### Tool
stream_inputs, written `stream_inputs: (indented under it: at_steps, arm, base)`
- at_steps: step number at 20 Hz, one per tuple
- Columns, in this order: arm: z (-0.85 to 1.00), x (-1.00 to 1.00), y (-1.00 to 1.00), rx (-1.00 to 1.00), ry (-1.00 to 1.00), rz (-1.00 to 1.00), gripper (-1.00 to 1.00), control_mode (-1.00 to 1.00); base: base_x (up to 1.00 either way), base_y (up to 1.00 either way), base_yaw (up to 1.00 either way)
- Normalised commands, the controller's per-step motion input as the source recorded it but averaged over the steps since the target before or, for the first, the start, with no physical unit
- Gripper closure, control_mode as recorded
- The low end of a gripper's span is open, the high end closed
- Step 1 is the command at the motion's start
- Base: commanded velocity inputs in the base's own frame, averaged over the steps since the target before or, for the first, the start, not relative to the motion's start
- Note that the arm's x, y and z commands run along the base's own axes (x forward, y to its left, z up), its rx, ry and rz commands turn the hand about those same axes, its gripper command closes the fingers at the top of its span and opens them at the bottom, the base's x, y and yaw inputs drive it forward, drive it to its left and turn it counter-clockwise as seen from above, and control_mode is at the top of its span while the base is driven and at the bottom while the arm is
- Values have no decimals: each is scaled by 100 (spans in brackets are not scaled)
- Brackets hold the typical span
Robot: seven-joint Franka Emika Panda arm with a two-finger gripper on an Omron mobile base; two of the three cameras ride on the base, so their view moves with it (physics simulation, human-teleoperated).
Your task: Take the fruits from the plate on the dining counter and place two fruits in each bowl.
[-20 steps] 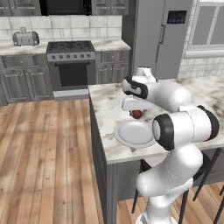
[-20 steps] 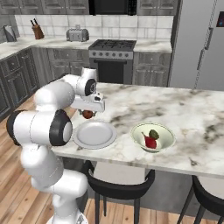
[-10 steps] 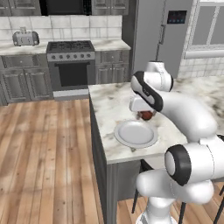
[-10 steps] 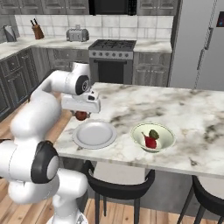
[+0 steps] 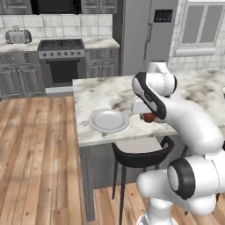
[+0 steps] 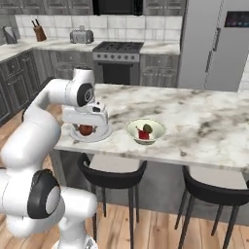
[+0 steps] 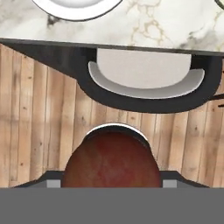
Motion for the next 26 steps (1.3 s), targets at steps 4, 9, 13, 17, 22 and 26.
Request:
stream_inputs:
  at_steps: [4,9,13,17,22,26]
  arm:
    - [0,0,0,0,0,0,100,100]
    - [0,0,0,0,0,0,100,100]
    - [0,0,0,0,0,0,100,100]
    - [0,0,0,0,0,0,100,100]
    - [0,0,0,0,0,0,100,100]
    - [0,0,0,0,0,0,100,100]
  base:
    - [-2,-100,0]
    - [-1,-100,0]
    - [-14,-100,-1]
    - [-26,-100,-4]
    - [-8,-100,-9]
    - [0,-100,-12]
